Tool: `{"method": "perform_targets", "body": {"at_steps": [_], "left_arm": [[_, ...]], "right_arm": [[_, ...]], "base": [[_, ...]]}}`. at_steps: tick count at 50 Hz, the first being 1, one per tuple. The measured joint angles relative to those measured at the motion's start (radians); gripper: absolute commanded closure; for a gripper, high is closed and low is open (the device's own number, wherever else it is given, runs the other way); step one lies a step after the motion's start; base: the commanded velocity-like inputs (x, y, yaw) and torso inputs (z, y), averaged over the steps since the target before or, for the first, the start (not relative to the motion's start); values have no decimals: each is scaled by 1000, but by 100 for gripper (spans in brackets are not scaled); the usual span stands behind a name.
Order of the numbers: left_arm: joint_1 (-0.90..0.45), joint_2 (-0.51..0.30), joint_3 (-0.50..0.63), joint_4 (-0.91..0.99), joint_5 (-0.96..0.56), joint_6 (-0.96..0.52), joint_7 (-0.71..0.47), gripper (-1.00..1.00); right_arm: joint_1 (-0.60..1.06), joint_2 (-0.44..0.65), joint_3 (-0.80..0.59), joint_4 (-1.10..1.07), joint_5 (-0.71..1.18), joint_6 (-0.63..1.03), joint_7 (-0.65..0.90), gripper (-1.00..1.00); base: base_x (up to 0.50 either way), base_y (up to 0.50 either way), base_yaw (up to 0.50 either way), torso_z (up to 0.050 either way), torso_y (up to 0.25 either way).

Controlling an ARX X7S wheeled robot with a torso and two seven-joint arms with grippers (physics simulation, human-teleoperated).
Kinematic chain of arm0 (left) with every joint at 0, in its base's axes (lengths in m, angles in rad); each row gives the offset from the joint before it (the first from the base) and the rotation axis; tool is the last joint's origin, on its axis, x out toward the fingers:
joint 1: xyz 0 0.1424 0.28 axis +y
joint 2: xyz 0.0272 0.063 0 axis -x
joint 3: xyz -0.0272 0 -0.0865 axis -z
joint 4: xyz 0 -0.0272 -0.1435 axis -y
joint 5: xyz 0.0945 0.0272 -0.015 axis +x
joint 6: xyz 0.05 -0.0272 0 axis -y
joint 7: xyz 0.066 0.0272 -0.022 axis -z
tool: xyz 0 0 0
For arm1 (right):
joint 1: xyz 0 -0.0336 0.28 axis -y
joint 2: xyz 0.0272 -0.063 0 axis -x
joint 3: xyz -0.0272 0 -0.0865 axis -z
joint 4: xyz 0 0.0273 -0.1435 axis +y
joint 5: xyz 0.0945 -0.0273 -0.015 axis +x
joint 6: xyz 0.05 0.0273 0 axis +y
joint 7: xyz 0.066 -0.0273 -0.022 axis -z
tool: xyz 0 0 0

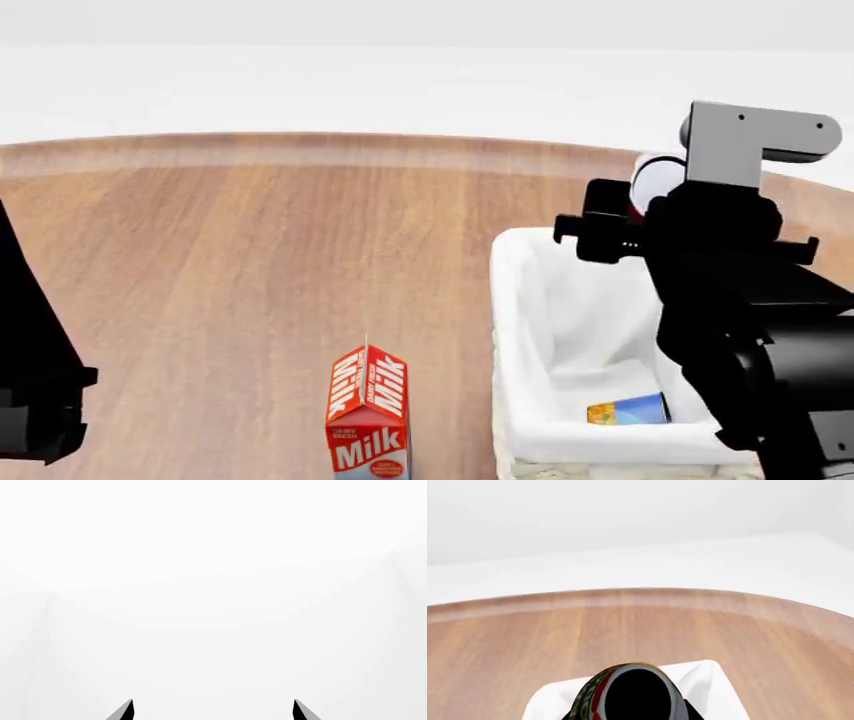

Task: Pick up the alphabet soup and the tomato sauce, and put them in the basket.

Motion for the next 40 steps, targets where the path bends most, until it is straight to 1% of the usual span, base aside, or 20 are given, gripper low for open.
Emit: {"method": "perform_targets", "body": {"at_steps": [12, 26, 40], "left_arm": [[-1, 0, -1, 0, -2, -1, 0, -100], [9, 0, -6, 0, -8, 7, -2, -100], [3, 0, -10, 0, -10, 5, -1, -100]], "right_arm": [[60, -77, -11, 210, -42, -56, -34, 100], [131, -158, -24, 446, -68, -55, -74, 100], [150, -187, -26, 547, -72, -26, -91, 100]], "base": [[0, 0, 0, 0, 0], [0, 0, 0, 0, 1], [0, 0, 0, 0, 0]]}}
